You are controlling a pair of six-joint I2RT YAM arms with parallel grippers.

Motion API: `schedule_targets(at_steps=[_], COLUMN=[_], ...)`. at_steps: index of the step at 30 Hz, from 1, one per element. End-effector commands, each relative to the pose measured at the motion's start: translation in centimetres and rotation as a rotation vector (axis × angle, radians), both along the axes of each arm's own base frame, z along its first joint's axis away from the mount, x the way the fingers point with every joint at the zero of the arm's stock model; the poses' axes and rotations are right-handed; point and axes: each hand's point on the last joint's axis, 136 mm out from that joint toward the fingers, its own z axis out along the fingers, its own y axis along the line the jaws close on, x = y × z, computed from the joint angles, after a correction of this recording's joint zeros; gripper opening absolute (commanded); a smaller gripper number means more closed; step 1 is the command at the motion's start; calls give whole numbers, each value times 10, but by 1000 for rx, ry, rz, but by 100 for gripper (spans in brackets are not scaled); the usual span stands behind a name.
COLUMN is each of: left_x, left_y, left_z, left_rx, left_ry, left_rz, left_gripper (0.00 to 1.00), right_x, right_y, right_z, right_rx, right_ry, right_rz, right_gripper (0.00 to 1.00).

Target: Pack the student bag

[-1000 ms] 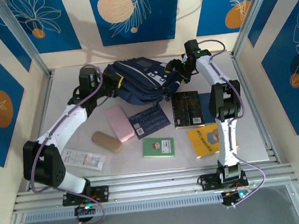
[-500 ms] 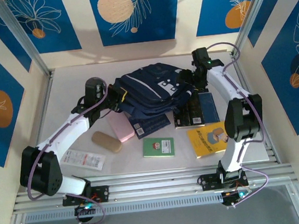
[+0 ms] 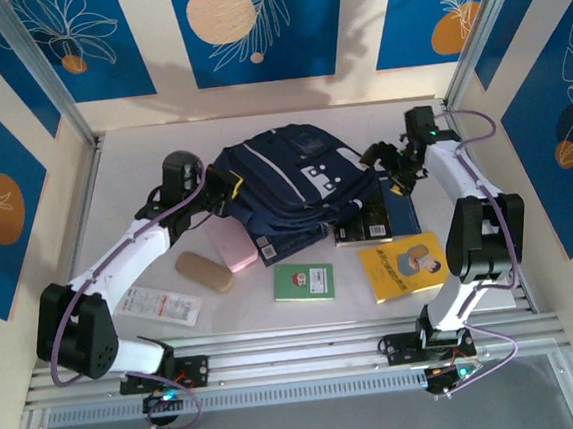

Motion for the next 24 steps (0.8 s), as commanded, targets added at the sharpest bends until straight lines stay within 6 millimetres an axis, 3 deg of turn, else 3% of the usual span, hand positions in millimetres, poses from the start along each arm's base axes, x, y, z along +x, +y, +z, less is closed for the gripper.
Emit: schedule_targets(at_steps=[1,3,6,8,10,13,17,20,24], left_x=[-3,-3,-5,-6,-7,-10,-15,-24,-38], left_y=[-8,-9,-12,-15,-17,-17,-18,-21,-22], left_z=[34,35,34,33,34,36,35,21,2], left_rx=[-72,-73,-82,-79,-83,-58,-24,-21,-30], left_ry=[-67,-63,-26,-5,-4,-14,-24,10,62], left_rz=[-22,-24,-38,-62,-79,-95,-146,-191,-228], left_gripper=[0,0,0,0,0,0,0,0,0], right_x=[2,-2,-15,-27,-51,-91,-121,-137,-144], right_y=[4,10,33,57,100,138,158,166,161], right_z=[35,51,77,85,99,93,71,50,26], right_rx=[125,114,24,-91,-182,-257,-294,-310,-261], right_ry=[-105,-179,-338,-480,-719,-944,-1037,-1072,-1066], right_rz=[-29,5,110,225,438,639,754,788,747], right_gripper=[89,86,79,76,70,60,52,51,51])
